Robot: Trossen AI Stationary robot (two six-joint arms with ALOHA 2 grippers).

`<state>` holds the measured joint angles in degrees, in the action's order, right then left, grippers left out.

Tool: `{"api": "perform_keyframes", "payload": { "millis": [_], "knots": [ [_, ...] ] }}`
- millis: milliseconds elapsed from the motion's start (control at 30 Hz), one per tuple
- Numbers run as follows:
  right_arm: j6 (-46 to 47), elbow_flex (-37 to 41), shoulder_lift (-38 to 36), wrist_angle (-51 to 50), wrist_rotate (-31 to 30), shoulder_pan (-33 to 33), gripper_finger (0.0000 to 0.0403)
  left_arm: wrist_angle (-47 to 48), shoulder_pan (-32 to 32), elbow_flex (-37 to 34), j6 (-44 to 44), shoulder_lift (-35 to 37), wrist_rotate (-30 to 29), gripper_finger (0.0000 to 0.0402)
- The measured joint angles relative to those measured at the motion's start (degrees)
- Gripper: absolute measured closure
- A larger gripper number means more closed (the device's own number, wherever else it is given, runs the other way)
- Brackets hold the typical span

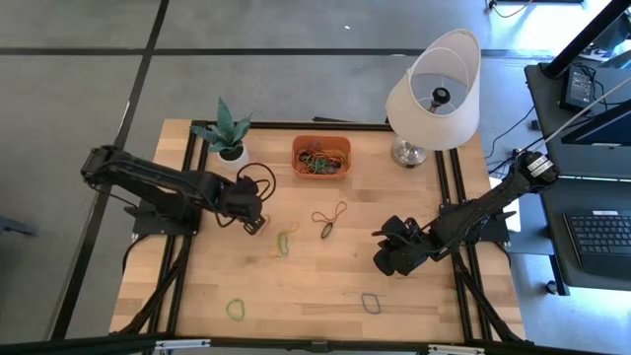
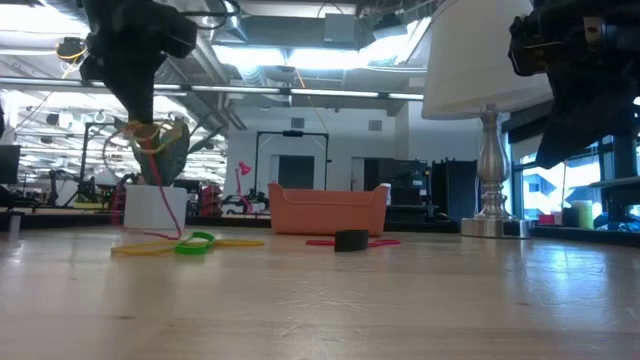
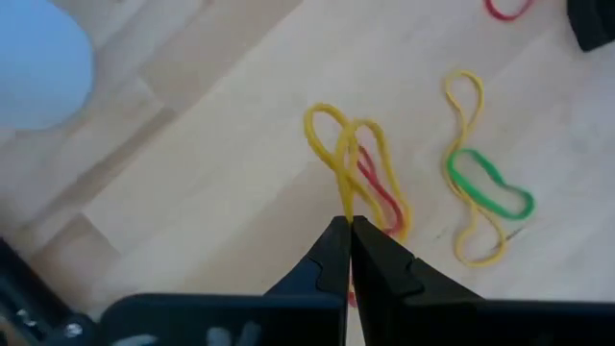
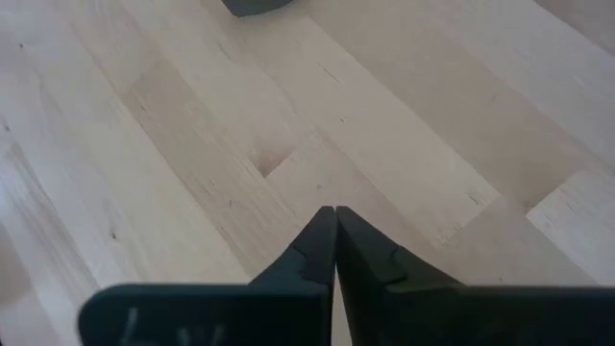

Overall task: Pick and place rubber bands into bin
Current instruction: Put the left yellow rubber band into the orange bin

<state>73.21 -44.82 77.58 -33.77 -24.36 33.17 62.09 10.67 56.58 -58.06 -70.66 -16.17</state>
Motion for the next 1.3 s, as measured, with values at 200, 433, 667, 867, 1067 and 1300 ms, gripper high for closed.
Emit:
{"api": "perform_keyframes", "payload": {
  "millis": [200, 433, 667, 867, 1067, 1300],
  "knots": [
    [0.0, 0.0, 0.0, 0.0, 0.0, 0.0, 0.0386, -0.1, 0.3, 0.0, 0.0, 0.6, -2.2, 0.0399],
    [0.0, 0.0, 0.0, 0.2, 0.0, 0.0, 0.0390, 0.4, 0.1, 0.0, -1.6, 0.6, -3.1, 0.0399],
    [0.3, 0.0, 0.0, 0.9, -0.1, 0.0, 0.0385, 0.7, 0.6, 0.0, -2.5, 0.6, -7.4, 0.0399],
    [0.2, 0.0, 0.0, 1.8, -0.1, 0.0, 0.0392, -0.8, 0.7, 0.0, -0.6, 0.6, -6.3, 0.0399],
    [0.2, 0.0, 0.0, 1.9, -0.1, -0.1, 0.0390, -3.1, 1.0, 0.0, 4.5, 0.6, -2.2, 0.0399],
    [0.2, 0.0, 0.0, 1.9, -0.1, 0.0, 0.0382, -2.1, 0.8, 0.0, 0.3, 0.5, -4.1, 0.0388]
  ]
}}
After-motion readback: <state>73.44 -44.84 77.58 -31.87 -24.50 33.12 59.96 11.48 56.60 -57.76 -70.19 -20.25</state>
